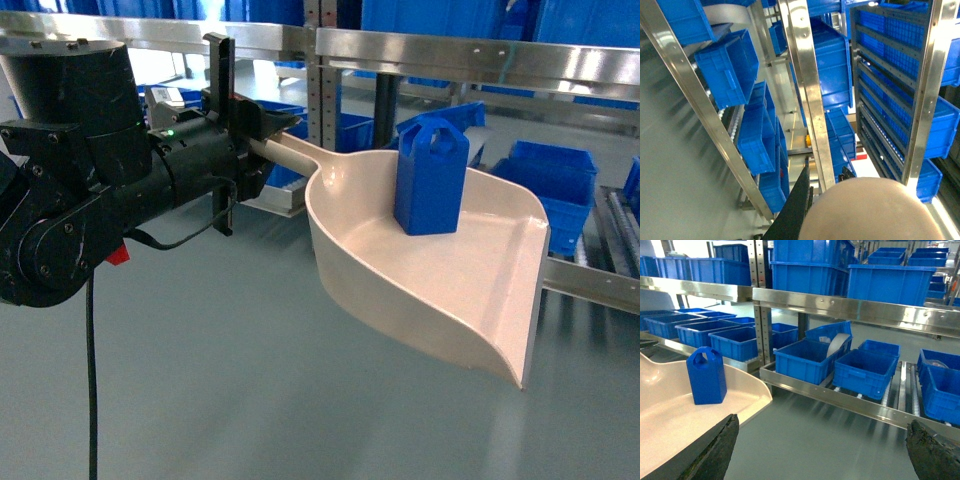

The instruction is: Place part in tray to right shelf

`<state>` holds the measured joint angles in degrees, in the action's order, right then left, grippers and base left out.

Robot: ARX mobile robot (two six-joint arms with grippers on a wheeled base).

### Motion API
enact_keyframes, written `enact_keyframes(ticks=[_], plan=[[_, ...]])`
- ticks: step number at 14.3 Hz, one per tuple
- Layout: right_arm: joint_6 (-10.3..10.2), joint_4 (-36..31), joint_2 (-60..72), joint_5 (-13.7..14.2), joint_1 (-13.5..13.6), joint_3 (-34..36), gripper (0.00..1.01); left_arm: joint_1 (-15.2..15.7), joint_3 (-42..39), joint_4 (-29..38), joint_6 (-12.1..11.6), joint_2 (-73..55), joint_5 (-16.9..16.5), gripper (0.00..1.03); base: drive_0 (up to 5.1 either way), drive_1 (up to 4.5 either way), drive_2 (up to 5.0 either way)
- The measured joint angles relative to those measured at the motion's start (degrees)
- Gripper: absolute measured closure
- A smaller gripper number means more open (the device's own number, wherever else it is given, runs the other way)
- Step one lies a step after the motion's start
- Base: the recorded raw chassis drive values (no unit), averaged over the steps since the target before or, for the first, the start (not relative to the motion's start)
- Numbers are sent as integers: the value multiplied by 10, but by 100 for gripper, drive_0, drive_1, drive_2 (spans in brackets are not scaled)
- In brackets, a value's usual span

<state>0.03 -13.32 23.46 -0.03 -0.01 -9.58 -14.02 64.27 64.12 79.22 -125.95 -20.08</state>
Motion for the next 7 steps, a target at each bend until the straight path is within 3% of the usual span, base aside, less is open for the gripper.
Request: enact_keyframes(ticks=[7], plan=[[0, 0, 0, 0, 0, 0, 3, 0, 0, -1, 0, 0, 0, 91, -155, -155, -155]])
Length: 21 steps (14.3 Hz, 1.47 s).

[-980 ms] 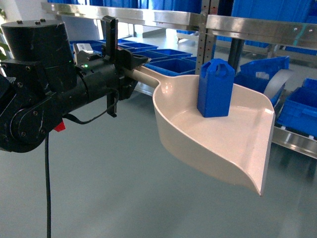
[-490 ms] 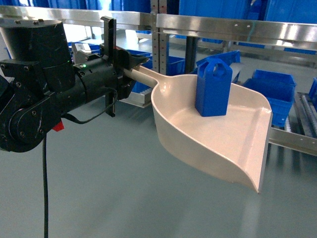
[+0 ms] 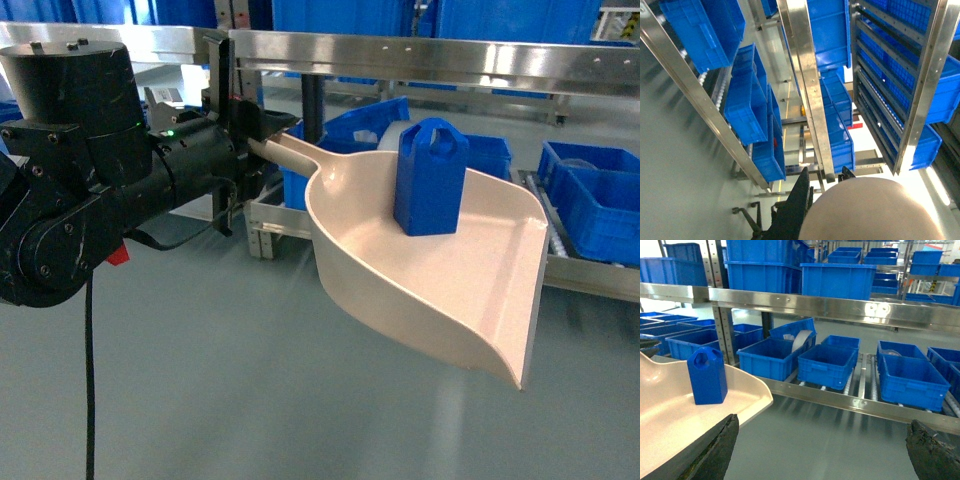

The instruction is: Place part in tray to right shelf

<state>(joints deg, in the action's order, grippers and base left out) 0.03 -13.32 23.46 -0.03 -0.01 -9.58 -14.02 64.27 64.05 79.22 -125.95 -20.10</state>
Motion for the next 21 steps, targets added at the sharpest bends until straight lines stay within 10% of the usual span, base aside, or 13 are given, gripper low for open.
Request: enact_keyframes(ticks=[21], plan=[[0, 0, 0, 0, 0, 0, 3, 1, 0, 1, 0, 0, 1, 91, -167, -167, -167]])
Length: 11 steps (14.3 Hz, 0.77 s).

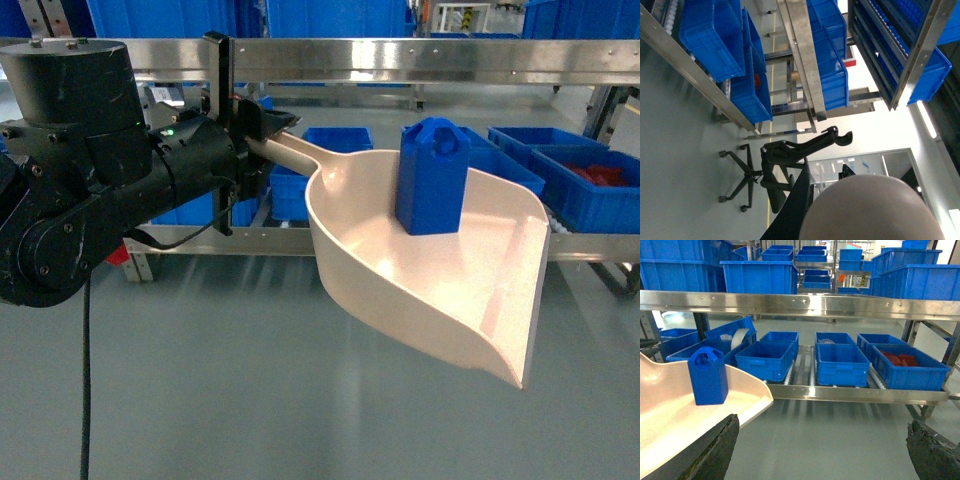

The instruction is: Place part in tray to right shelf

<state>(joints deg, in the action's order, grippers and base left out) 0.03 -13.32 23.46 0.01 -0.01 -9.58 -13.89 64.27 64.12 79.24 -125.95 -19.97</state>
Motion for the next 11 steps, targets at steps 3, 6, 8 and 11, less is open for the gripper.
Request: enact_keyframes(ticks=[3, 6, 8, 11], plan=[[0, 0, 0, 0, 0, 0, 3, -3, 0, 0, 0, 0, -2, 91, -167, -167, -167], [0, -1, 0, 0, 0, 0, 3, -2, 0, 2, 0, 0, -1, 91, -167, -167, -167], [0, 0, 0, 0, 0, 0, 3, -2, 0, 0, 0, 0, -2, 91, -167, -167, -167], [0, 0, 0, 0, 0, 0, 3, -2, 0, 0, 0, 0, -2, 91, -167, -167, -167]])
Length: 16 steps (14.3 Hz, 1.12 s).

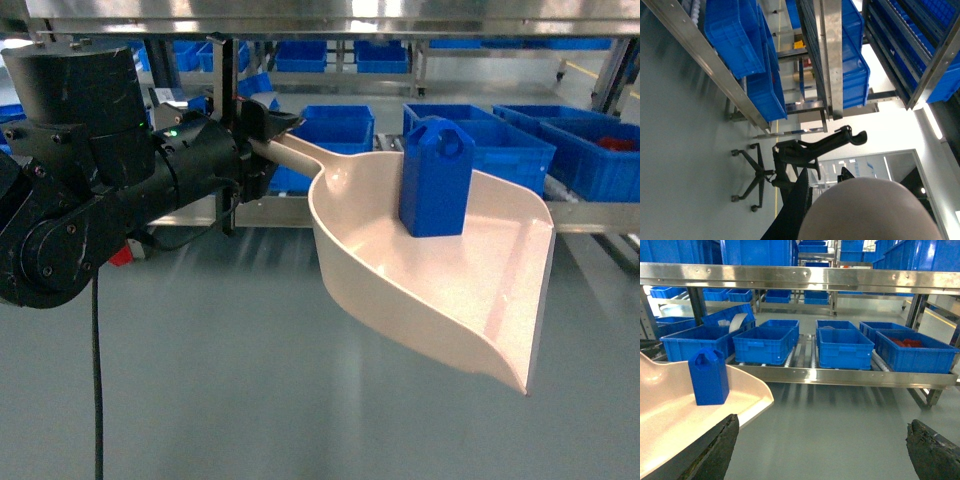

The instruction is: Place part in tray to right shelf

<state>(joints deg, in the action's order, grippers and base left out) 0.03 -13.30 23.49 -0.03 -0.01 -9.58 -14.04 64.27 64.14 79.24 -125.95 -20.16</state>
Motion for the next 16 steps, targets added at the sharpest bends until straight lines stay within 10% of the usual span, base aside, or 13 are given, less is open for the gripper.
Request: enact_keyframes(ticks=[16], plan=[[0, 1, 0, 0, 0, 0, 3, 0, -1, -3, 0, 0, 0, 91, -73, -73, -73]])
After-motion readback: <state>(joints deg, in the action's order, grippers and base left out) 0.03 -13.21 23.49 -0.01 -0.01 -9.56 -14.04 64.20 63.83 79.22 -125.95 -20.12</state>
